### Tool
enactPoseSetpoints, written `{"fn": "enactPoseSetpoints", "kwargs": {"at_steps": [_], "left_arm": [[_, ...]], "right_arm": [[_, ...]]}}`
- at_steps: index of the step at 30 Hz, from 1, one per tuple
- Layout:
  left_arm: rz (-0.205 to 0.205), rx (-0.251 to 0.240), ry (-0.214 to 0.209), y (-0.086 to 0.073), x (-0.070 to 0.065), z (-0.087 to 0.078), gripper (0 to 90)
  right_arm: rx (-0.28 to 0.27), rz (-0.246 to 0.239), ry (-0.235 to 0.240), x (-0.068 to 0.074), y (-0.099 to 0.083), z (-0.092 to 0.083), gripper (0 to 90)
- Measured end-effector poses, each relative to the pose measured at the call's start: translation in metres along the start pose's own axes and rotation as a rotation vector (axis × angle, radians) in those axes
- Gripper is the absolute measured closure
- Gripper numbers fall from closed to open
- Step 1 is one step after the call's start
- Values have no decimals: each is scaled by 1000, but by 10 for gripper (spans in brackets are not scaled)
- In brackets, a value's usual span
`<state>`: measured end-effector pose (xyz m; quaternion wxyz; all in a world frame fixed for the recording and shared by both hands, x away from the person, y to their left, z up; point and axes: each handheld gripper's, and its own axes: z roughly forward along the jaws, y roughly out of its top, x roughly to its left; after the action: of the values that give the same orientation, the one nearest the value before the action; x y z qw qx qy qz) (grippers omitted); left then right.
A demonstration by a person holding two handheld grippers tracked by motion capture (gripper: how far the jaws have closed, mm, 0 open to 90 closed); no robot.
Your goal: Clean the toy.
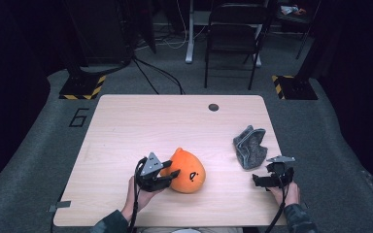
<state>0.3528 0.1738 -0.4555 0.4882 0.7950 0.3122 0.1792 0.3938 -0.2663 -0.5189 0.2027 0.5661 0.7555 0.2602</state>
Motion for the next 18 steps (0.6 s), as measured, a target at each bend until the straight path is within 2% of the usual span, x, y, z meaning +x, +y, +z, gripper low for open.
{"fn": "enactPoseSetpoints", "kwargs": {"at_steps": [2,4,7,8,11,14,15,16,18], "left_arm": [[9,-11,16,2,2,-7,386],[-1,-27,35,3,5,-14,327],[-11,-34,49,3,11,-19,279],[-28,-32,62,2,17,-24,262],[-41,-25,94,-1,26,-29,235],[-49,-2,161,-9,43,-34,217],[-49,-2,161,-9,43,-34,207],[-68,10,206,-15,56,-38,207],[-90,31,258,-22,69,-39,191]], "right_arm": [[1,-3,2,0,0,0,0],[5,-7,9,-1,0,0,0],[-2,-10,17,-3,-1,0,0],[6,1,22,-3,-1,0,0],[-1,-5,26,-4,-1,1,0],[-3,0,25,-3,-2,1,0],[-6,9,24,-3,-2,0,0],[-8,3,26,-3,-2,1,0],[-2,10,30,-3,-2,0,0]]}}
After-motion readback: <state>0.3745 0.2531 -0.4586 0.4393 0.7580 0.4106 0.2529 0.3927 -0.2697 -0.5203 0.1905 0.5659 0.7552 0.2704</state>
